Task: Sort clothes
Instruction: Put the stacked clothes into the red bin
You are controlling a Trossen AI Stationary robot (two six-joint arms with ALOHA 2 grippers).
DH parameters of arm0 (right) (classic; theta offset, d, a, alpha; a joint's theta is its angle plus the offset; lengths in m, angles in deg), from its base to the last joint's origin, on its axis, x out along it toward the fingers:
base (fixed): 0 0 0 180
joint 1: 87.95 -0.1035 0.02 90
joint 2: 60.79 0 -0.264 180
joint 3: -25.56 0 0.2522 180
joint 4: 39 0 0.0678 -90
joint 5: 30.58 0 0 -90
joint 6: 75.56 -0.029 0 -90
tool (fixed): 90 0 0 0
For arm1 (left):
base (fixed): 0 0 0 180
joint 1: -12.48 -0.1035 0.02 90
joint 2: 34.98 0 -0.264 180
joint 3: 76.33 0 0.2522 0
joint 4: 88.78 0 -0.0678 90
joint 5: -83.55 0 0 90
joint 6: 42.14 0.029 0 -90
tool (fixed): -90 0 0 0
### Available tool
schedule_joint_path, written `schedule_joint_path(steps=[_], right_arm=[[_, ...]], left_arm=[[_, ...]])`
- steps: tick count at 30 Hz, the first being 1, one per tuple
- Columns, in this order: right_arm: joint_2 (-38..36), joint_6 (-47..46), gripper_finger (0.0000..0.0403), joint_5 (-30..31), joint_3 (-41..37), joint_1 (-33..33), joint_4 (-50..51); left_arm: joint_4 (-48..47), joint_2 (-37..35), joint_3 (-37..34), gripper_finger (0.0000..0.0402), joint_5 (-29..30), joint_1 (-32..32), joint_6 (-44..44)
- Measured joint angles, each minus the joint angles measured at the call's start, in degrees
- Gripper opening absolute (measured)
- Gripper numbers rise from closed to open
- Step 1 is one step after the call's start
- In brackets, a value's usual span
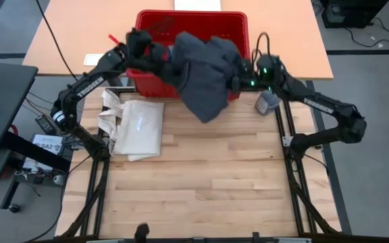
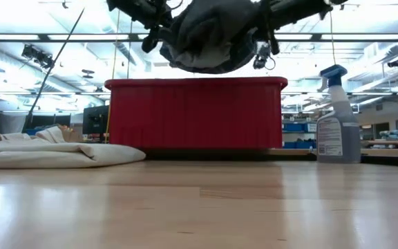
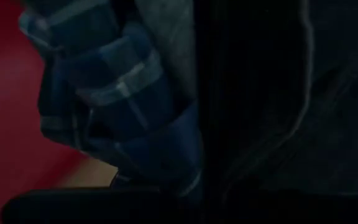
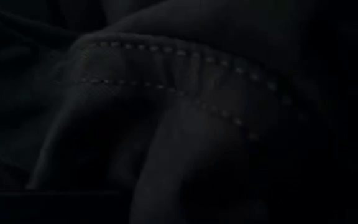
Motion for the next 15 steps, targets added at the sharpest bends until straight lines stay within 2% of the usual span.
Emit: schedule_joint_path(steps=[5, 15], right_arm=[[9.97, 4.43, 0.0137, -7.01, 9.76, 6.75, -0.23], [32.24, 9.11, 0.014, -12.8, 34.08, 15.5, 2.6]], left_arm=[[0.97, 4.54, 7.11, 0.0064, 0.67, -4.64, 2.61], [2.19, 18.29, 19.02, 0.0064, 0.82, -14.77, 4.48]])
